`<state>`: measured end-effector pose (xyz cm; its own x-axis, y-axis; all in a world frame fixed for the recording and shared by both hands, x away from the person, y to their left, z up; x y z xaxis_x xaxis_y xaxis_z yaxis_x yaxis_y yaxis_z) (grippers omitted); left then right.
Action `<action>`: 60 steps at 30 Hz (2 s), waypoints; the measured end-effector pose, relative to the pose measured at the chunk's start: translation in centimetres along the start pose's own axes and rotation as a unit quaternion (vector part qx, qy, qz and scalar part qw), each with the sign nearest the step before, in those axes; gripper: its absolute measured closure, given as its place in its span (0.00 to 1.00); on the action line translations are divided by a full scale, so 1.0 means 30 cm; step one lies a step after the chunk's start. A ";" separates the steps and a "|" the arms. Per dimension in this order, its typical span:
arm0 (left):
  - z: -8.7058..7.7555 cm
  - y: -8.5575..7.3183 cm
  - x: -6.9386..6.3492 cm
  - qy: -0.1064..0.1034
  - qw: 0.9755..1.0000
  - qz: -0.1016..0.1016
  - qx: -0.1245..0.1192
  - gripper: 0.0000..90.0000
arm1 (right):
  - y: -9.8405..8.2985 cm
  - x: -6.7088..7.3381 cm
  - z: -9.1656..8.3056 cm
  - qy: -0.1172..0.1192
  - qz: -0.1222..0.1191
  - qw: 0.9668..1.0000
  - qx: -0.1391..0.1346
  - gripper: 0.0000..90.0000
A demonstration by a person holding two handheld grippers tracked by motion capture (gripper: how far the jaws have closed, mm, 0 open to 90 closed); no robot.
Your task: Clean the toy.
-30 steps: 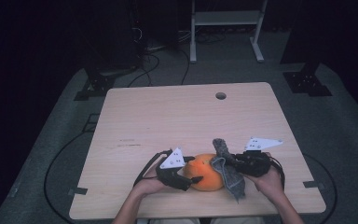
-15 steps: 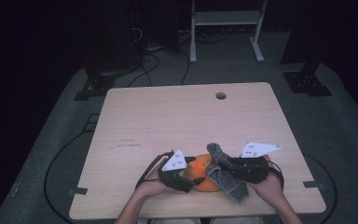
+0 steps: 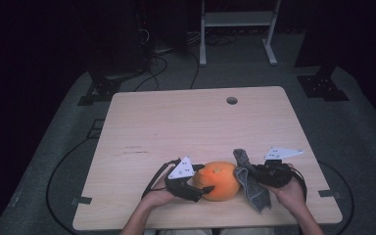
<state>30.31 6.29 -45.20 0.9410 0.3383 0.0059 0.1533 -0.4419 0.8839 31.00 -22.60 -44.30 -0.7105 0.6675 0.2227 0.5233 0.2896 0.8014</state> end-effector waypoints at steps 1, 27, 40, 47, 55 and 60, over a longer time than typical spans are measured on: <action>-0.004 -0.002 0.001 -0.001 1.000 0.002 0.004 0.25 | 0.004 0.003 -0.005 0.007 0.002 1.000 -0.006 0.85; 0.021 0.011 -0.010 0.006 1.000 0.003 0.003 0.23 | 0.108 0.140 -0.029 0.059 -0.034 0.997 -0.045 0.85; 0.037 0.018 -0.022 0.014 1.000 -0.002 -0.007 0.23 | 0.175 0.248 -0.046 0.057 -0.088 0.993 -0.063 0.85; 0.050 0.027 -0.038 0.009 1.000 0.008 -0.007 0.24 | 0.094 0.140 0.014 0.024 -0.058 0.998 -0.021 0.85; 0.037 0.017 -0.024 0.003 1.000 -0.001 -0.006 0.23 | 0.003 -0.020 0.005 0.000 0.017 1.000 -0.005 0.86; 0.030 0.010 -0.013 0.004 1.000 -0.008 -0.003 0.23 | 0.036 0.013 -0.029 0.007 0.004 1.000 -0.030 0.86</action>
<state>30.26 5.28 -45.35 0.9360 0.3521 -0.0035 0.1659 -0.4321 0.8864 30.89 -22.62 -42.85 -0.7130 0.6598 0.2373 0.5006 0.2419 0.8312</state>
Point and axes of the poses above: each handheld gripper's, and its own axes: z roughly forward along the jaws, y roughly out of its top, x roughly to its left, the point moved 2 cm from there along z, roughly forward along the jaws
